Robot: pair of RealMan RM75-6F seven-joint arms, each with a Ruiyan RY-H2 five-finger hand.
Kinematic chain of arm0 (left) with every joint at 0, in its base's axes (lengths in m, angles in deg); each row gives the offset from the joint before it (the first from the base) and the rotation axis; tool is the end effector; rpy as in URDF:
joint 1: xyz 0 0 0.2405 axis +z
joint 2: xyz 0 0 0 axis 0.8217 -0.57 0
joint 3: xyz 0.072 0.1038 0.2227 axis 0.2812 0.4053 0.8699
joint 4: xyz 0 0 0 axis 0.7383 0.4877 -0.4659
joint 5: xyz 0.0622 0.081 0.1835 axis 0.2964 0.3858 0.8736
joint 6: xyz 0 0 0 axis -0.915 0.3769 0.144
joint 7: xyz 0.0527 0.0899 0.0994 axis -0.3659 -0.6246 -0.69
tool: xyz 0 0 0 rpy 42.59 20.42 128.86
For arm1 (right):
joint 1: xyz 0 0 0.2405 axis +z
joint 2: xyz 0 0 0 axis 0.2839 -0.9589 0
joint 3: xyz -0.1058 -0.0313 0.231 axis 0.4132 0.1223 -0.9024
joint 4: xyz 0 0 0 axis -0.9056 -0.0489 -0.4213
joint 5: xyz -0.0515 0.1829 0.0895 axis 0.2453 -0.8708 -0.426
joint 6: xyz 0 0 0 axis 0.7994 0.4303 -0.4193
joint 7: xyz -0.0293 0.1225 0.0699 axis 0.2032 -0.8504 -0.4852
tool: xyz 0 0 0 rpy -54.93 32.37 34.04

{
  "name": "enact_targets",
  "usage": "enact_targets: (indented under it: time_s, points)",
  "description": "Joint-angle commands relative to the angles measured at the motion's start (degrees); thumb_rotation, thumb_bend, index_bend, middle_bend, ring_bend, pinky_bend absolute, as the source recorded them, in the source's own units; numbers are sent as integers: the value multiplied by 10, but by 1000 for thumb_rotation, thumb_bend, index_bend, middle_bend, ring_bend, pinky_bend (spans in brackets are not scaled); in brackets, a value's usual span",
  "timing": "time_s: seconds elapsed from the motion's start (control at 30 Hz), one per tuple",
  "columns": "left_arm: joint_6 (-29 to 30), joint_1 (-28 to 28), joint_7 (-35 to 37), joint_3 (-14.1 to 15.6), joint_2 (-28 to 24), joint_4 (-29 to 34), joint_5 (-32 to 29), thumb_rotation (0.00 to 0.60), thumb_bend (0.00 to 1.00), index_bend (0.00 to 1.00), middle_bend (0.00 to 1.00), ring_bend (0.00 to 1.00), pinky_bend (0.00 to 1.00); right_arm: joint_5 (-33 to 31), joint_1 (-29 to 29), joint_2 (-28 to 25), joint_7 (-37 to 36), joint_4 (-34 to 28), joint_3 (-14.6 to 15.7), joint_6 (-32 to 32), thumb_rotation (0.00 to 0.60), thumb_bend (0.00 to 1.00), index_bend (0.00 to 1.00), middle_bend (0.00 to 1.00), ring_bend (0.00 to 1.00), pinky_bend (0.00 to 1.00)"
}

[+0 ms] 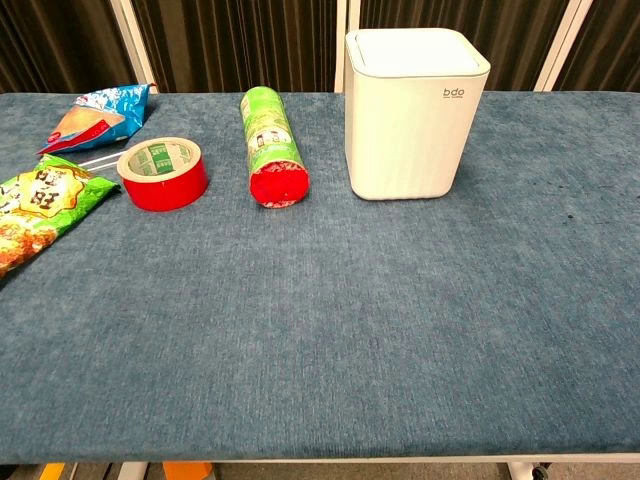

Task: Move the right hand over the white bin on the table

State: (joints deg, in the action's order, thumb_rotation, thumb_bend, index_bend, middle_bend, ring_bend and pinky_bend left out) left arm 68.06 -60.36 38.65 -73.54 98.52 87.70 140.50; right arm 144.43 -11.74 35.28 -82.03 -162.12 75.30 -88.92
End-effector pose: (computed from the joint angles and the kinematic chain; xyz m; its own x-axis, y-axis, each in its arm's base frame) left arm -0.3166 0.1823 0.1396 0.5388 -0.0053 0.8424 0.8424 0.0155 -0.5387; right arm -0.3023 -0.1789 0.1691 0.4022 -0.0163 0.9154 -0.9142 -0.0621 0.4006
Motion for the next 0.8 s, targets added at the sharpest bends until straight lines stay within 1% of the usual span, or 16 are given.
enact_targets:
  time_s: [0.03, 0.3, 0.47, 0.57, 0.67, 0.8]
  points:
    - [-3, -1, 0, 0, -1, 2, -1, 600, 0, 135, 123, 12, 4, 2, 2, 0, -3, 1, 1, 3, 600, 299, 0, 7, 0, 0]
    - [2, 2, -3, 1, -4, 7, 0, 600, 0, 135, 123, 12, 4, 8, 9, -4, -11, 0, 2, 10, 600, 299, 0, 7, 0, 0]
    - [3, 2, -4, 1, -5, 9, 2, 600, 0, 135, 124, 12, 4, 30, 35, -19, -28, -10, -1, 35, 600, 299, 0, 21, 0, 0]
    - [2, 1, -4, 1, -5, 9, 3, 600, 0, 135, 124, 12, 4, 43, 74, -35, -39, -23, -12, 76, 600, 299, 18, 47, 0, 0]
    - [0, -2, -3, -1, -5, 9, 4, 600, 0, 135, 124, 12, 4, 54, 127, -42, -50, -35, -31, 127, 600, 299, 60, 65, 0, 0]
    - [-3, -4, -4, -2, -7, 11, 3, 600, 0, 135, 123, 12, 4, 37, 210, -35, -46, -46, -65, 220, 600, 297, 93, 84, 0, 0]
